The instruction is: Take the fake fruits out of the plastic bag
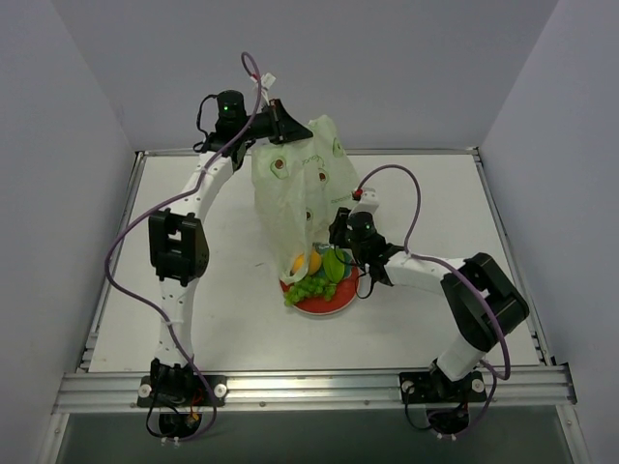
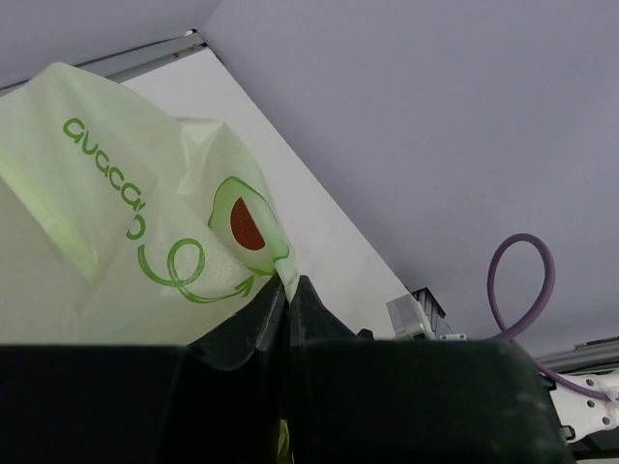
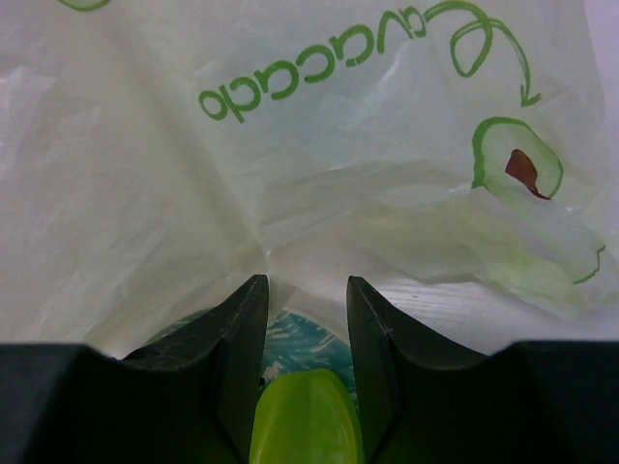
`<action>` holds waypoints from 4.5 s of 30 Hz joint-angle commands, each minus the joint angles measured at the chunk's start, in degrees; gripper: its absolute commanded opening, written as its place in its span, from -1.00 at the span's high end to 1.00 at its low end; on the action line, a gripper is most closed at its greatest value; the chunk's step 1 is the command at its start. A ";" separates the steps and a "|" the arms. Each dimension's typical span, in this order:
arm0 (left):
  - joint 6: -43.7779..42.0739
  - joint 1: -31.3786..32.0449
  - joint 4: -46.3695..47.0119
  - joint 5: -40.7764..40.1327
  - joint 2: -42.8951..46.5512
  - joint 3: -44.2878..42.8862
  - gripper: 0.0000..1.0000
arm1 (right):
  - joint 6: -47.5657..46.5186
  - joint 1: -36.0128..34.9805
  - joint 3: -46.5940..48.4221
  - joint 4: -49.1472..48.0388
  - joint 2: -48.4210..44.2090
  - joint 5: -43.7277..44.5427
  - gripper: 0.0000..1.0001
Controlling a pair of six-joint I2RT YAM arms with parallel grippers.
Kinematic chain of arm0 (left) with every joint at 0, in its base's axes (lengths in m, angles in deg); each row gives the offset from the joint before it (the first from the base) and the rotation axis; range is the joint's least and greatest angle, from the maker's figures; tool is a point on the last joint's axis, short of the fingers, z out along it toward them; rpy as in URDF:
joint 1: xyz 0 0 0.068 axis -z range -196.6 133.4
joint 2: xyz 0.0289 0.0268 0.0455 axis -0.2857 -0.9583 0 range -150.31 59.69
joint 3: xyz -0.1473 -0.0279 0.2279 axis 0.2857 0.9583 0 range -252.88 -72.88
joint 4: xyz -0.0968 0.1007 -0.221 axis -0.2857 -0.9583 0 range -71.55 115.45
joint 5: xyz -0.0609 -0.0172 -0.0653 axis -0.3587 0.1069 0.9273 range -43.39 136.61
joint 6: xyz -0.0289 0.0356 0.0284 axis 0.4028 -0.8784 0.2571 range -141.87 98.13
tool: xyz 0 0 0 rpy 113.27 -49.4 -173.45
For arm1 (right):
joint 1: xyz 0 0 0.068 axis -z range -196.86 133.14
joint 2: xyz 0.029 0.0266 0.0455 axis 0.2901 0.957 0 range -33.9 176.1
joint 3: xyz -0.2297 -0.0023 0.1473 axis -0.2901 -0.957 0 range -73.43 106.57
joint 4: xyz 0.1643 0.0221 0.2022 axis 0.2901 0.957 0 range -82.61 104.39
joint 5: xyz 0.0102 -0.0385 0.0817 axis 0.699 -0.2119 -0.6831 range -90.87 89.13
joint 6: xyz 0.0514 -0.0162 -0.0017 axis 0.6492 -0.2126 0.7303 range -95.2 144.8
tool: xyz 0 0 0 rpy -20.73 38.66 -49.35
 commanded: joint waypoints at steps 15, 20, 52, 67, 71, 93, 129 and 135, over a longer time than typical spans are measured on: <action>-6.28 -4.79 -5.76 -8.82 2.47 -0.79 -0.88 | -2.24 -1.01 4.00 1.36 1.81 -0.33 0.53; -15.85 -6.46 -17.50 -27.07 12.21 3.89 -0.88 | -2.67 -1.09 6.98 2.05 4.44 -1.99 0.32; -11.57 8.63 -29.14 -40.90 73.14 70.94 -0.88 | -22.63 4.44 25.54 21.92 17.71 -28.27 -0.52; -14.28 25.53 -14.39 -57.61 65.25 81.68 -0.88 | -20.34 4.09 25.62 22.27 19.21 -29.77 -0.58; -16.04 25.53 -10.60 -57.87 60.77 81.59 -0.88 | -20.17 4.00 25.54 22.27 19.21 -28.46 -0.44; -16.66 24.39 -1.19 -62.53 58.82 81.68 0.68 | -12.43 -0.65 12.73 18.49 -3.28 -19.06 0.49; -12.09 21.84 6.54 -56.38 61.46 86.95 0.10 | 28.07 -23.14 -21.58 21.65 -34.06 22.93 0.44; -11.82 21.57 5.41 -56.11 62.95 87.22 -0.22 | 39.50 -32.99 -18.94 25.61 -29.84 34.38 0.42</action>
